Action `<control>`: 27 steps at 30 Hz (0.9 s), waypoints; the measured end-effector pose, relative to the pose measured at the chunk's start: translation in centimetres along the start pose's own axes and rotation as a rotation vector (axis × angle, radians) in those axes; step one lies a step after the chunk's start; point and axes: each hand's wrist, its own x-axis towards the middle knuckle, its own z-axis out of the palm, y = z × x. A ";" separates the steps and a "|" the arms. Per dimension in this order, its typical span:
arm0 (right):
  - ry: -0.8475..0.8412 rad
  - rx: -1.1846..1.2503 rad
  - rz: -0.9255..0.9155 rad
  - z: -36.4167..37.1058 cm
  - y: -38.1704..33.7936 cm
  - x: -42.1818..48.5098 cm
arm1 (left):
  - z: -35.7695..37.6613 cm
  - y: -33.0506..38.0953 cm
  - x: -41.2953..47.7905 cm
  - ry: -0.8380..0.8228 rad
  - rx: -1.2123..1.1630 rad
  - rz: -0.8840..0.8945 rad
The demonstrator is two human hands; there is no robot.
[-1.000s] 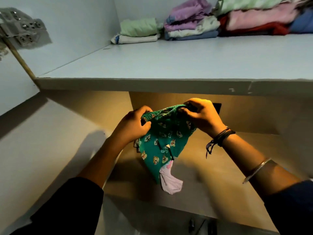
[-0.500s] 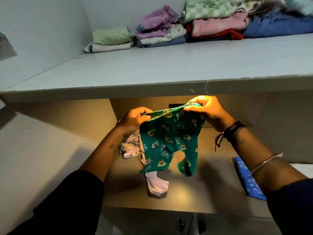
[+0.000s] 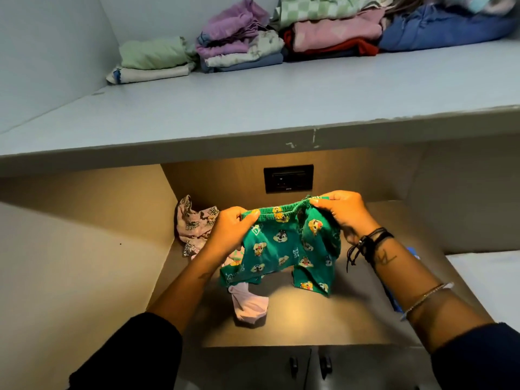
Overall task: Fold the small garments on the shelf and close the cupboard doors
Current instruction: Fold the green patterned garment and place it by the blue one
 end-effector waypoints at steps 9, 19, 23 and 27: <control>0.249 -0.282 -0.400 4.4 0.2 -4.4 | 4.4 4.1 -1.1 0.268 0.004 -0.010; -0.026 -0.090 -0.389 1.0 -2.0 -2.7 | -1.3 4.6 -0.9 -0.049 -0.205 0.148; -0.616 -0.026 -0.178 -3.8 -4.1 -2.1 | -7.9 3.4 -1.4 -0.514 -0.227 0.107; -1.049 0.263 -0.044 -4.3 -5.0 -2.4 | -9.1 4.6 -2.2 -0.746 -0.510 0.038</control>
